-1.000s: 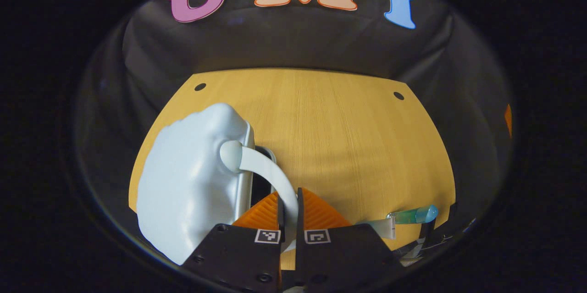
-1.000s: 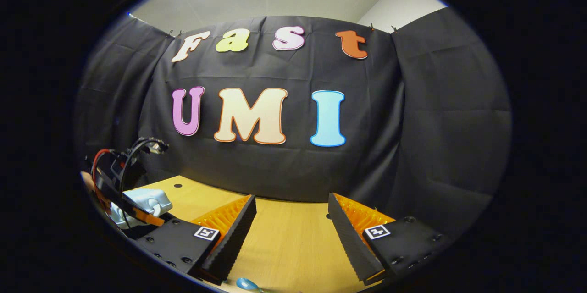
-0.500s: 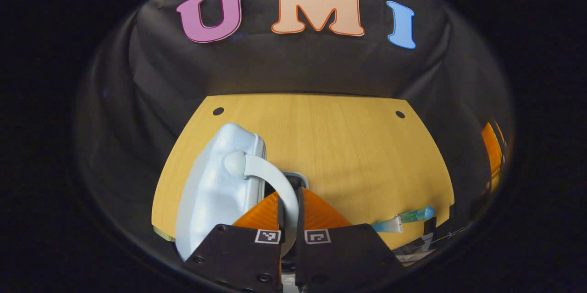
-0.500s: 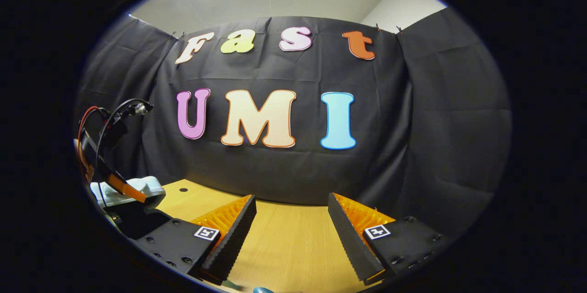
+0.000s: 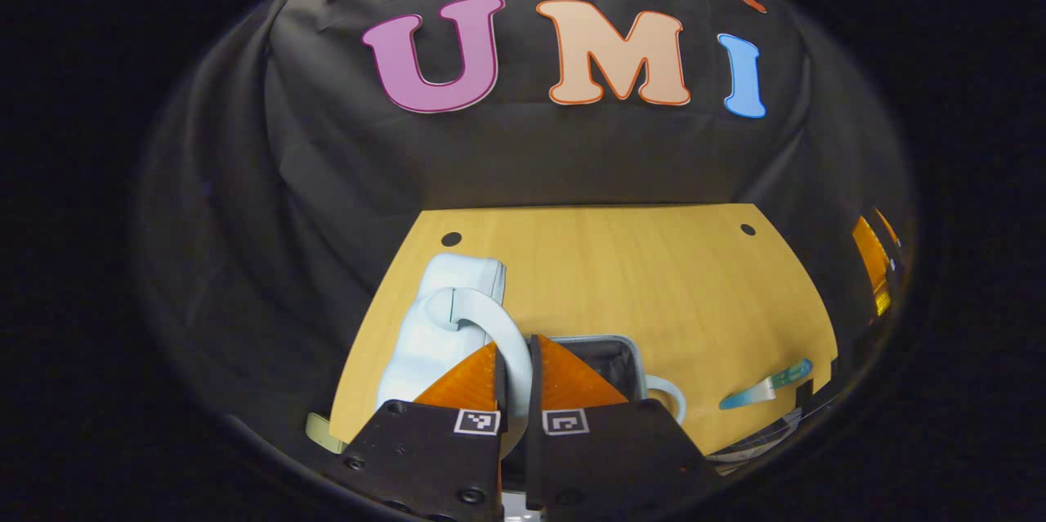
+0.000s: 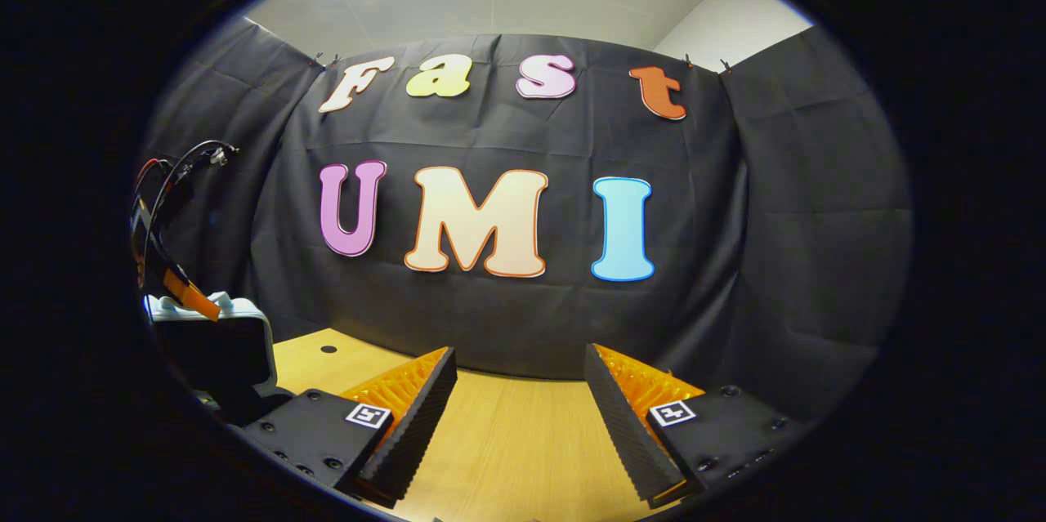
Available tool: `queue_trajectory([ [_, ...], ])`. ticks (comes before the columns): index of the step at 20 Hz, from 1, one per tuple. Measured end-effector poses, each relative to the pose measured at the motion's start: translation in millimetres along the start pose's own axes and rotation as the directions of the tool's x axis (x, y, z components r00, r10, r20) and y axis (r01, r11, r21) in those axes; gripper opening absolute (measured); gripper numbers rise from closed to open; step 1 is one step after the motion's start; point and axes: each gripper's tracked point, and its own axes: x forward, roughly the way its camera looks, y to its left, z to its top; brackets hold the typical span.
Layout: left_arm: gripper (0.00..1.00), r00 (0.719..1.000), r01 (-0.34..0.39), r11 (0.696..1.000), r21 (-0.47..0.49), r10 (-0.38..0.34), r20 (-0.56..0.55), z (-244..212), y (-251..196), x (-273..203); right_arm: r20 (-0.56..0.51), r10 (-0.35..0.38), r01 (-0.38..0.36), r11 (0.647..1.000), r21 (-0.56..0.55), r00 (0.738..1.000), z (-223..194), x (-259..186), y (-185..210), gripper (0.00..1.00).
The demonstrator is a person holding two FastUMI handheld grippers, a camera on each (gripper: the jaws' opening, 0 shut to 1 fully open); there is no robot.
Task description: First open the suitcase, pack the skin care products into it, and then close the suitcase.
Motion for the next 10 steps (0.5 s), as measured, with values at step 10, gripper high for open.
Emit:
queue_trajectory([
  [10,0.04,0.995,-0.087,0.995,-0.049,0.090,0.051,0,121,14,0.015,-0.007,0.008,0.999,-0.039,1.000,8,0,66,0.98],
])
